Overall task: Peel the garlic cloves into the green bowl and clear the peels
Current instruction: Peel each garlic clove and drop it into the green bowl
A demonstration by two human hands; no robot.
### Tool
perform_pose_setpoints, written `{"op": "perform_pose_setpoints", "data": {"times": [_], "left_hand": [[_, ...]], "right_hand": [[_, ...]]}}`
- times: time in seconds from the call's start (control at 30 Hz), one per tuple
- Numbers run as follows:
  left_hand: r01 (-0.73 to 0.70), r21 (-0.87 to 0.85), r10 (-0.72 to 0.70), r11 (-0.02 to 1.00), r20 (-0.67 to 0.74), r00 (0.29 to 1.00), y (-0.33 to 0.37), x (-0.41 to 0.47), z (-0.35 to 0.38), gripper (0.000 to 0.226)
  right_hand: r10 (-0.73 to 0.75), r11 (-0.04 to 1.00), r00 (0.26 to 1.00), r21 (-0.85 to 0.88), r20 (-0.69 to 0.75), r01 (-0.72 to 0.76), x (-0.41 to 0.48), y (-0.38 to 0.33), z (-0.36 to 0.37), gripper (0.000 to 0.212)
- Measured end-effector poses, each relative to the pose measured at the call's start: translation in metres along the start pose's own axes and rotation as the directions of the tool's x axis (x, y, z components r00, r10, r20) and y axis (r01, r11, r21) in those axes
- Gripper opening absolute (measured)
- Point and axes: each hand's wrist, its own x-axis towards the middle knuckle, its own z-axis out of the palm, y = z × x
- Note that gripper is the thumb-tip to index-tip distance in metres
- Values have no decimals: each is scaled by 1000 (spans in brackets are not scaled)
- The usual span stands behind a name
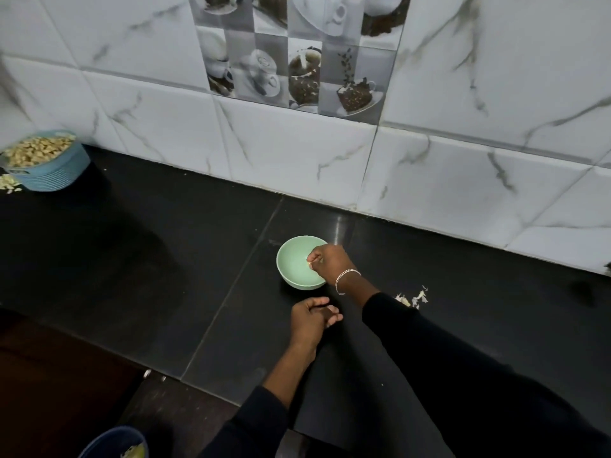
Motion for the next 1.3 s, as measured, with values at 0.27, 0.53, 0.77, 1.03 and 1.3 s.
{"op": "perform_pose_setpoints", "data": {"times": [0.27, 0.53, 0.77, 1.03, 1.3], "left_hand": [[15, -34, -16, 999, -31, 999, 0, 2, -17, 22], [1, -14, -1, 1000, -19, 1000, 0, 2, -14, 19], [-13, 38, 11, 999, 47, 999, -10, 2, 14, 16], [4, 179, -31, 984, 146, 989, -52, -5, 67, 15], [-23, 418, -109, 908, 289, 951, -101, -27, 129, 17]], "right_hand": [[14, 957, 996, -289, 86, 11, 23, 0, 18, 27], [16, 994, 998, 108, -61, -10, 1, -5, -18, 18], [141, 922, 973, 382, -183, -62, -83, 38, -61, 6], [378, 857, 903, 447, -207, -256, -192, 129, -69, 8], [545, 813, 769, 433, -334, -389, -265, 199, -95, 10]]}}
